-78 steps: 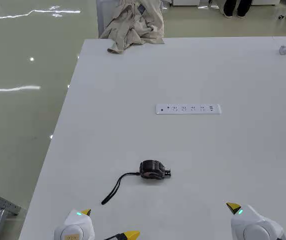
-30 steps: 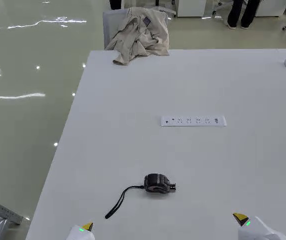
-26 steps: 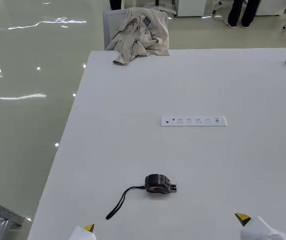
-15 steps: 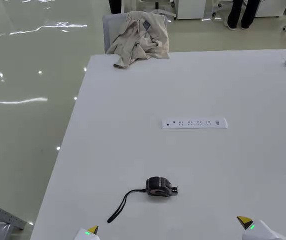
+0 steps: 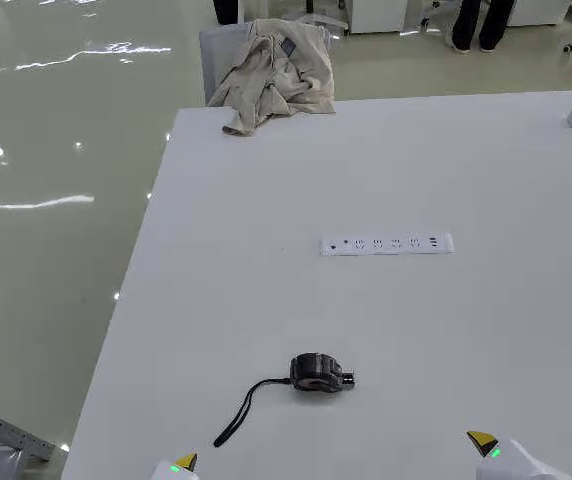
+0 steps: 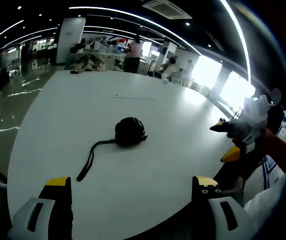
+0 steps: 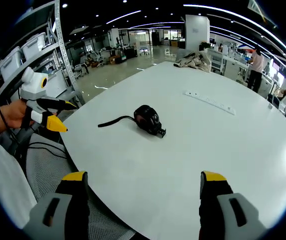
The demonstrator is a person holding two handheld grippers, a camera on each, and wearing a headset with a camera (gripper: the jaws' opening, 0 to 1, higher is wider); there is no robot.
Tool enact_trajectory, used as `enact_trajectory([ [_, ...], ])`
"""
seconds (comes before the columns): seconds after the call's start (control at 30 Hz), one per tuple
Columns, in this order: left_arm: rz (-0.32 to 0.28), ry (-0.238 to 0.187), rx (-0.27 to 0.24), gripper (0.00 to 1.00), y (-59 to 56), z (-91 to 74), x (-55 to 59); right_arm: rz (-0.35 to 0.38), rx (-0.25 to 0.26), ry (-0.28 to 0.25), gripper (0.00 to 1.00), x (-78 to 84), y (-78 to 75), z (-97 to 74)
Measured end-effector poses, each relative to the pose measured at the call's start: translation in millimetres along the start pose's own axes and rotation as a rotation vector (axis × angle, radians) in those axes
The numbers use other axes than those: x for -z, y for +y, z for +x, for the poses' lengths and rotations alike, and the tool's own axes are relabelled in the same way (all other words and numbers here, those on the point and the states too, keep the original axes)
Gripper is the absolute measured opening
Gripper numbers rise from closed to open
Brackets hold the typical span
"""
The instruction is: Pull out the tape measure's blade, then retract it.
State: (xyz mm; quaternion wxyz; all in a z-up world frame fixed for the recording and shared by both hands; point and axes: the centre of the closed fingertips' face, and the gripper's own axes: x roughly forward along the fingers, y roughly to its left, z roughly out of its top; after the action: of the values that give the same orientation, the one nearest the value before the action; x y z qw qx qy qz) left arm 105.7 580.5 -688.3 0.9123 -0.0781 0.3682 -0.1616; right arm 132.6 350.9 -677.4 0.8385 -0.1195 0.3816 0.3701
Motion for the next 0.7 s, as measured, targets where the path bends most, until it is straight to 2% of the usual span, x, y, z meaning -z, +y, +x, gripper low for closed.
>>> enact_trajectory([
  [0.7,0.028,0.022,0.012,0.97,-1.1,22.6,-2.5,-0.019,-0.020,0.014,0.94,1.2,-5.5,17.9],
])
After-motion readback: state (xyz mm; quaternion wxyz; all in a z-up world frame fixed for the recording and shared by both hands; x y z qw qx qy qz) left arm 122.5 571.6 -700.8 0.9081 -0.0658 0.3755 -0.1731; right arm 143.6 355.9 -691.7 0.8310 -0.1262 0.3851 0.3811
